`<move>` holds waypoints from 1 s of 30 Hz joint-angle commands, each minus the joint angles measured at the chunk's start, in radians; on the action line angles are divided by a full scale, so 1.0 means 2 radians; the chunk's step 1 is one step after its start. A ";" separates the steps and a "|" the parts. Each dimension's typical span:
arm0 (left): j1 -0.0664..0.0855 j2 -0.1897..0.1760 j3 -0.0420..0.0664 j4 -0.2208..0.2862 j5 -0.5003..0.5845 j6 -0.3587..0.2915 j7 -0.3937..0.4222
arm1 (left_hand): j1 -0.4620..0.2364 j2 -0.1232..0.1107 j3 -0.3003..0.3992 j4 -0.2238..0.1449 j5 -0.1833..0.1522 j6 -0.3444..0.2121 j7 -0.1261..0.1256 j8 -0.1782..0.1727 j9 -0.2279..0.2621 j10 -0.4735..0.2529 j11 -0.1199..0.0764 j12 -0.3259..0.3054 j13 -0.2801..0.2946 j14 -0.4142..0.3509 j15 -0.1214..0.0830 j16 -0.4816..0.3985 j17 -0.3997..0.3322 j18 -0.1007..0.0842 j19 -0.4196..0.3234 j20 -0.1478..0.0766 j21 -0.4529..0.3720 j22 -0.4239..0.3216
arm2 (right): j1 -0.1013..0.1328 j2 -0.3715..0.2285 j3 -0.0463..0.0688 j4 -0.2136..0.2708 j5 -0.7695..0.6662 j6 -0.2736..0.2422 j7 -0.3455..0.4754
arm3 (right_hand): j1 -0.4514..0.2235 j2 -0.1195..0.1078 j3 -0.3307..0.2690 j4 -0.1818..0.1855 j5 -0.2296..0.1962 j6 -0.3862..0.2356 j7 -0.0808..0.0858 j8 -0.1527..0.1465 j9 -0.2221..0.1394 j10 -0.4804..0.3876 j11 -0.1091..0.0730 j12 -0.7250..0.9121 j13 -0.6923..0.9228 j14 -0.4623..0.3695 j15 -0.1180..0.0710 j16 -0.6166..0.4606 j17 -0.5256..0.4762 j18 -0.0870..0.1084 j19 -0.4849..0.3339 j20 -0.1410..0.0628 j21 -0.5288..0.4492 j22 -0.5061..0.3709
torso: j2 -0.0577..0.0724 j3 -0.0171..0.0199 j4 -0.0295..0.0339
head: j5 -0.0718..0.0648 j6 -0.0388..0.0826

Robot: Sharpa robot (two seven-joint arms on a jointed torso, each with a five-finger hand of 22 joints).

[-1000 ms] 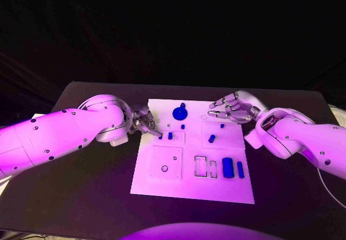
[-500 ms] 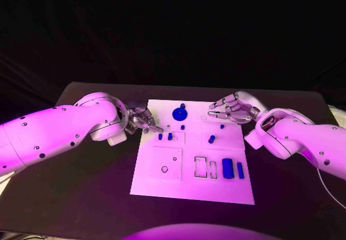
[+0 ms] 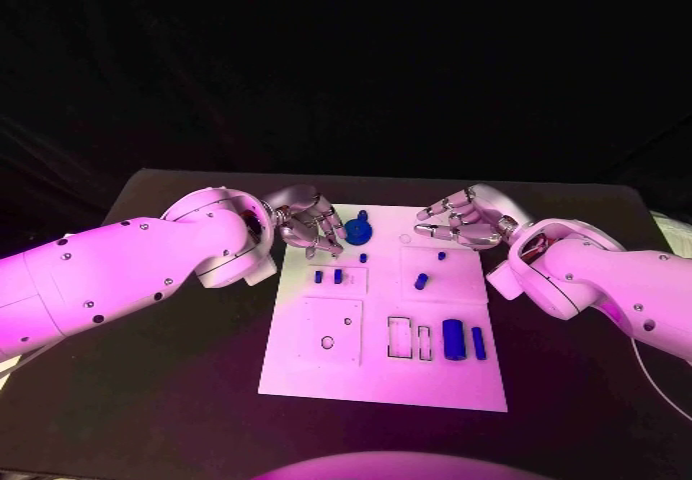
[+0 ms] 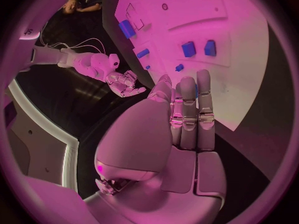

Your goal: Assemble the parts on the task board

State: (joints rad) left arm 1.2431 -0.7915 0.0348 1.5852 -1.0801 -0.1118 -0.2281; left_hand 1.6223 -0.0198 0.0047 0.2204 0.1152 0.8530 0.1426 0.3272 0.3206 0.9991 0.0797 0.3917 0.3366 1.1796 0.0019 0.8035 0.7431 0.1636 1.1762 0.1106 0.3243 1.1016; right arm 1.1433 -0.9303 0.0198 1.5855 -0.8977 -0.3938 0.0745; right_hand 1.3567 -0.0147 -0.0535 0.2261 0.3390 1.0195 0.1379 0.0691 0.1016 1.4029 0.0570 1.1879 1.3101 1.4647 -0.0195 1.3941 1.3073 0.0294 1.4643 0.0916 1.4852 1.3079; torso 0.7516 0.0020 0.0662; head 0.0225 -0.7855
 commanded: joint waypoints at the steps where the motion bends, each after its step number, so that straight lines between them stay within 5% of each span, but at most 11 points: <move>1: 0.000 0.011 -0.002 -0.005 -0.064 -0.038 0.072 | -0.023 -0.019 -0.008 0.014 -0.010 0.003 0.004 -0.012 -0.014 -0.001 0.005 -0.014 -0.019 0.002 0.007 -0.006 -0.007 0.009 0.005 0.003 -0.010 -0.011 | 0.000 0.001 0.000 0.000 -0.002 -0.004 0.005 | 0.001 0.005 -0.002 0.000 0.002 0.002 0.000 0.000 0.001 0.000 -0.003 -0.002 0.017 0.029 0.000 -0.001 0.032 0.005 -0.005 0.000 -0.003 0.060 | 0.000 -0.0002 -0.0004 | -0.002 0.002; 15: -0.001 0.065 -0.010 -0.053 -0.190 -0.003 0.070 | -0.018 -0.032 0.003 0.004 -0.009 0.018 -0.004 -0.042 -0.049 -0.002 0.007 -0.042 -0.063 0.016 0.007 -0.006 -0.021 0.010 0.027 0.004 -0.024 -0.037 | 0.000 0.003 0.000 0.000 -0.009 -0.020 -0.003 | 0.001 0.005 -0.002 0.000 0.002 0.002 0.000 0.000 0.001 0.000 -0.003 -0.002 0.017 0.029 0.000 -0.001 0.033 0.005 -0.005 0.000 -0.003 0.060 | 0.001 0.0001 -0.0009 | -0.009 0.008; 18: 0.000 0.076 -0.014 -0.066 -0.218 0.013 0.065 | -0.017 -0.032 0.012 -0.001 -0.009 0.030 -0.006 -0.052 -0.058 0.004 0.006 -0.050 -0.078 0.055 0.004 0.056 0.032 0.009 0.048 0.001 -0.014 -0.034 | 0.000 0.003 0.000 0.000 -0.009 -0.023 -0.003 | 0.001 0.005 -0.002 0.000 0.002 0.002 0.000 0.000 0.001 0.000 -0.003 -0.002 0.017 0.029 0.000 -0.001 0.033 0.005 -0.005 0.000 -0.003 0.060 | 0.001 -0.0003 -0.0013 | -0.008 0.009; 21: 0.000 0.087 -0.017 -0.078 -0.232 0.022 0.063 | -0.020 -0.034 0.018 -0.002 -0.009 0.039 -0.008 -0.061 -0.066 0.016 0.003 -0.057 -0.090 0.097 0.001 0.137 0.106 -0.002 0.086 -0.002 0.080 0.009 | 0.000 0.003 0.000 0.000 -0.010 -0.027 -0.003 | 0.001 0.005 -0.002 0.000 0.002 0.002 0.000 0.000 0.001 0.000 -0.003 -0.002 0.017 0.029 0.000 -0.001 0.033 0.005 -0.005 0.000 -0.003 0.060 | 0.001 -0.0008 -0.0011 | -0.009 0.009; 30: -0.001 0.111 -0.021 -0.108 -0.248 0.036 0.063 | -0.029 -0.039 0.032 -0.003 -0.007 0.060 -0.006 -0.077 -0.080 0.034 0.000 -0.073 -0.111 0.137 -0.002 0.239 0.199 -0.026 0.134 -0.007 0.261 0.097 | 0.000 0.004 0.000 0.000 -0.007 -0.031 0.001 | 0.001 0.005 -0.004 0.000 0.012 0.000 0.000 -0.001 0.000 -0.003 -0.003 -0.007 0.015 0.029 0.000 -0.004 0.030 0.006 -0.007 0.000 -0.005 0.057 | 0.002 -0.0012 -0.0030 | -0.008 0.008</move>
State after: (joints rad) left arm 1.2414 -0.5754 -0.0082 1.3750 -1.5318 -0.0814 -0.1050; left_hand 1.5696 -0.0963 0.0667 0.2147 0.0976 0.9690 0.1306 0.1771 0.1607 1.0619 0.0806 0.2477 0.1156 1.4511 -0.0021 1.2730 1.1333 0.1244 1.4407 0.0967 0.8315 1.2879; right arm 1.1432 -0.9232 0.0197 1.5848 -0.9033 -0.4478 0.0710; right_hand 1.3569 -0.0146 -0.0564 0.2290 0.3602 1.0195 0.1379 0.0691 0.1013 1.4024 0.0574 1.1779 1.3102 1.4648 -0.0195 1.3886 1.3078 0.0295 1.4569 0.0914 1.4791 1.3076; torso 0.7551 0.0005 0.0620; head 0.0059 -0.7689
